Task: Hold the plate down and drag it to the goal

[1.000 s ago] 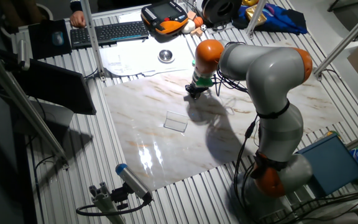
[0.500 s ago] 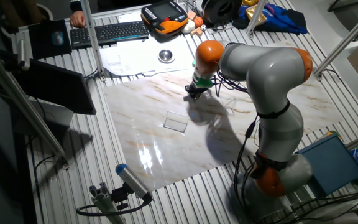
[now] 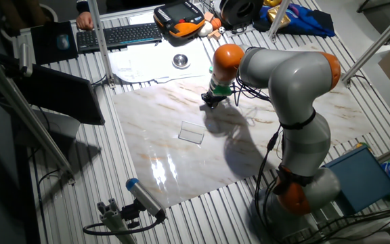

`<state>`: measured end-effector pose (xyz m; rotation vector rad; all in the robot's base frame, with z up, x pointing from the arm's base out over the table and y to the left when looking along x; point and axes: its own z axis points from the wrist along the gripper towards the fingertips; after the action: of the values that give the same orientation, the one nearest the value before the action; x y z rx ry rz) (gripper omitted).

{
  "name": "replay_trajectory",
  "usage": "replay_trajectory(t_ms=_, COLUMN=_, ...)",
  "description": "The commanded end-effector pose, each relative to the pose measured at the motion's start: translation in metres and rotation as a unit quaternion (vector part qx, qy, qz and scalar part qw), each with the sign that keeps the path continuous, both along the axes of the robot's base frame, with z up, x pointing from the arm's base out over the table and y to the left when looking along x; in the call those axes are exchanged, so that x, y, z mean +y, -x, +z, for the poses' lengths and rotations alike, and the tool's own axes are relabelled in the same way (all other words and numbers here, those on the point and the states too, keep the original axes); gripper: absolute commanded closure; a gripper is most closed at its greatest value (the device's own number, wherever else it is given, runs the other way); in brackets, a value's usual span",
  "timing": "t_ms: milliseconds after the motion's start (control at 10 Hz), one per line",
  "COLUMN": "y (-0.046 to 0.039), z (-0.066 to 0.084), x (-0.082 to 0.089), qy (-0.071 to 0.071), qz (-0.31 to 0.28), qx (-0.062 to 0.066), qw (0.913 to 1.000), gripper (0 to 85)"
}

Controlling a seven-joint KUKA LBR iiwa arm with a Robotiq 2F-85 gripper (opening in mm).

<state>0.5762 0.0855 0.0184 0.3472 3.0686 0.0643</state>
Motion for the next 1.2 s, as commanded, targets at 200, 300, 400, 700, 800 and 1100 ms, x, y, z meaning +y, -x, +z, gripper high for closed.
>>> replay_trajectory(t_ms=200, y=0.002, z=0.002, x=0.004, qy=-0.002, qz=-0.002, qx=0.003, qw=1.0, gripper=85.0)
replay_trajectory(t_ms=300, y=0.0032, z=0.002, x=0.006, qy=-0.001, qz=-0.004, qx=0.004, qw=1.0, gripper=85.0)
replay_trajectory(t_ms=400, y=0.0049, z=0.003, x=0.008, qy=-0.001, qz=-0.007, qx=0.006, qw=1.0, gripper=85.0)
replay_trajectory(t_ms=700, y=0.0105, z=0.003, x=0.015, qy=0.0, qz=-0.015, qx=0.005, qw=0.9999, gripper=85.0)
replay_trajectory(t_ms=800, y=0.0118, z=0.004, x=0.017, qy=0.0, qz=-0.016, qx=0.006, qw=0.9999, gripper=85.0)
replay_trajectory(t_ms=1100, y=0.0154, z=0.005, x=0.021, qy=0.0, qz=-0.021, qx=0.008, qw=0.9997, gripper=85.0)
